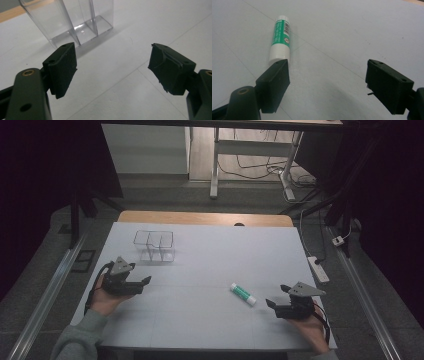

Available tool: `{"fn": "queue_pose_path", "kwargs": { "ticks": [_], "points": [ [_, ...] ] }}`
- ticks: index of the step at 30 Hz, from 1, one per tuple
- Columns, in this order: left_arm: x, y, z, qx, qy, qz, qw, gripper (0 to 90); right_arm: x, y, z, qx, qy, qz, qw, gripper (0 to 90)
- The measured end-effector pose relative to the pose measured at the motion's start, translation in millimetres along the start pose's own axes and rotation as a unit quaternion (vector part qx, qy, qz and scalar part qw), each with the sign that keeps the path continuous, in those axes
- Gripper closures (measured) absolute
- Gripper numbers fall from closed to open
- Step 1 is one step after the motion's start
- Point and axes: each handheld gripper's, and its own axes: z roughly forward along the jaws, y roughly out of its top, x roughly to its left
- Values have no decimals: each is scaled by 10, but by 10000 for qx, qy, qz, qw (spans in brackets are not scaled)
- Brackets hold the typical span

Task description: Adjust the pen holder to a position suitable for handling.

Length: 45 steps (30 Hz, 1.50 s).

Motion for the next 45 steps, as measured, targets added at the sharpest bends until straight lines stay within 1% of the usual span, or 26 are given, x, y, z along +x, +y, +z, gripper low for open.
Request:
{"fn": "queue_pose_path", "kwargs": {
  "ticks": [2, 4, 8, 9, 12, 15, 17, 18, 19, 20, 21, 22, 25, 30, 35, 36, 37, 38, 39, 40, 41, 42, 43, 44, 45],
  "points": [
    [35, 16, 4, 86, -25, 4, 10000, 226, -1, -1, 4, 7, 15, 7, 10000, 186],
    [71, 29, -6, 123, -94, -43, 9999, 230, -1, -2, 9, 12, 27, 20, 10000, 185],
    [159, 53, -44, 31, -89, -193, 9998, 238, -1, -2, 10, 18, 21, 26, 10000, 185],
    [178, 61, -45, 15, -81, -231, 9997, 241, -1, -3, 10, 16, 33, 34, 10000, 185],
    [248, 97, -43, 48, 9, -243, 9997, 243, -1, -3, 12, 15, 34, 41, 10000, 186],
    [345, 147, -53, -15, 61, -335, 9994, 252, -4, -4, 15, 70, 28, 20, 10000, 185],
    [411, 178, -57, -20, 119, -347, 9993, 258, -2, -5, 20, 81, 31, 5, 10000, 186],
    [446, 190, -57, -51, 149, -380, 9992, 261, -2, -5, 22, 86, 33, 3, 10000, 185],
    [519, 205, -52, -93, 147, -491, 9986, 270, -2, -6, 22, 85, 15, 10, 10000, 185],
    [519, 205, -52, -93, 147, -491, 9986, 272, -2, -6, 22, 85, 15, 10, 10000, 185],
    [552, 208, -47, -66, 185, -490, 9986, 276, -3, -6, 21, 83, 12, 14, 10000, 185],
    [588, 206, -41, -57, 221, -526, 9984, 276, -3, -6, 21, 83, 12, 14, 10000, 185],
    [689, 174, -20, -69, 242, -688, 9973, 289, -3, -7, 23, 89, 26, 21, 10000, 185],
    [806, 112, 74, 69, 302, -838, 9960, 309, -4, -11, 39, 68, 69, 37, 9999, 185],
    [864, 99, 201, 157, 335, -892, 9953, 377, -4, -11, 40, 77, 65, 35, 9999, 186],
    [871, 102, 227, 173, 347, -896, 9952, 398, -4, -11, 40, 79, 64, 31, 9999, 186],
    [878, 106, 253, 175, 383, -897, 9951, 451, -4, -11, 40, 99, 49, 21, 9999, 186],
    [888, 110, 277, 174, 404, -903, 9949, 451, -4, -11, 40, 99, 49, 21, 9999, 186],
    [896, 114, 301, 174, 431, -911, 9948, 522, -4, -11, 42, 115, 51, 13, 9999, 186],
    [906, 118, 323, 182, 467, -913, 9946, 522, -4, -11, 42, 115, 51, 13, 9999, 186],
    [919, 121, 345, 199, 510, -926, 9942, 601, -2, -12, 47, 120, 63, 11, 9999, 186],
    [933, 126, 365, 226, 536, -942, 9939, 601, -2, -12, 47, 120, 63, 11, 9999, 186],
    [963, 138, 402, 279, 544, -920, 9939, 705, -2, -13, 47, 157, 51, -3, 9999, 187],
    [963, 138, 402, 279, 544, -920, 9939, 765, -2, -13, 47, 157, 51, -3, 9999, 187],
    [979, 146, 424, 285, 540, -929, 9938, 765, -1, -14, 51, 149, 63, 1, 9999, 187]
  ]
}}
